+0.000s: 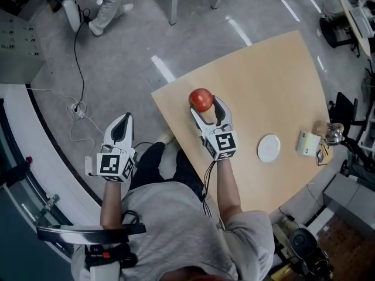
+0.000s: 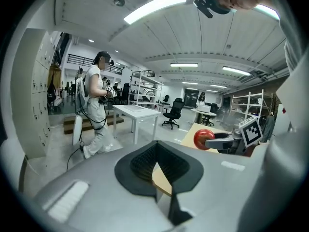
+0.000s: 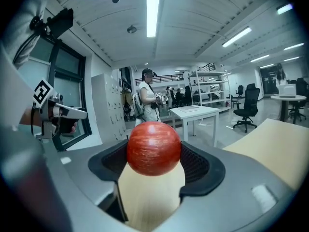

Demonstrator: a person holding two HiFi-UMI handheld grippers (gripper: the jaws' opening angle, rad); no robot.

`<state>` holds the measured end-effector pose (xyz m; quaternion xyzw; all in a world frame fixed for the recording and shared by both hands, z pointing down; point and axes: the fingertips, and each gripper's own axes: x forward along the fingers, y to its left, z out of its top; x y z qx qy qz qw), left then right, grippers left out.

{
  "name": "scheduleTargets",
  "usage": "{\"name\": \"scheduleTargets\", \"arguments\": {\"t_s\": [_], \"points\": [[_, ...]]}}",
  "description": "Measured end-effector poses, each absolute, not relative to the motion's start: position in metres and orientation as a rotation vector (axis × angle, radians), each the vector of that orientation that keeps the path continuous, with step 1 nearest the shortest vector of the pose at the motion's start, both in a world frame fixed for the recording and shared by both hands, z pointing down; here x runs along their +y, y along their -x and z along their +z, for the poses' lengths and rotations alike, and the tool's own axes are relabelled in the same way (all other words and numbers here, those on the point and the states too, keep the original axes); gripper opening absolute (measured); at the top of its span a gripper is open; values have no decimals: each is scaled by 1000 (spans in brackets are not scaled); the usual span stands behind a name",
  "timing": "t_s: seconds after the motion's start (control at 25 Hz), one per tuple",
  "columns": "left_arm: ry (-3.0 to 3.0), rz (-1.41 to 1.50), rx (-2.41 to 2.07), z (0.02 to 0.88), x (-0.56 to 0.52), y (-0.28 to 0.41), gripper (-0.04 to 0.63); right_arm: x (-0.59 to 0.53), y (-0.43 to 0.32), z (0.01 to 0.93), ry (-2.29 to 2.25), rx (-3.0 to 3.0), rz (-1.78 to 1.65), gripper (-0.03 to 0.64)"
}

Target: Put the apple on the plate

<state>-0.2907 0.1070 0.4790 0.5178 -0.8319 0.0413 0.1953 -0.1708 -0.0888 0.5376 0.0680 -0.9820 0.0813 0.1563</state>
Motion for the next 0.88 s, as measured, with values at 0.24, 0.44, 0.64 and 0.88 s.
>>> {"name": "scheduleTargets", "arguments": {"t_s": [0.24,0.44,0.64,0.88], "points": [[-1524,111,-2304,472,89,286,20,-94,157,523,-278,-2833,279,341],[-1594,109,-2269,466,70,280,20,-103,140,509,-361,-2840,286,341],[-1680,110,-2221,460,46,269,20,-118,114,499,-459,-2833,264,341],[-1783,122,-2153,456,14,250,20,-137,75,493,-606,-2811,276,341]]}}
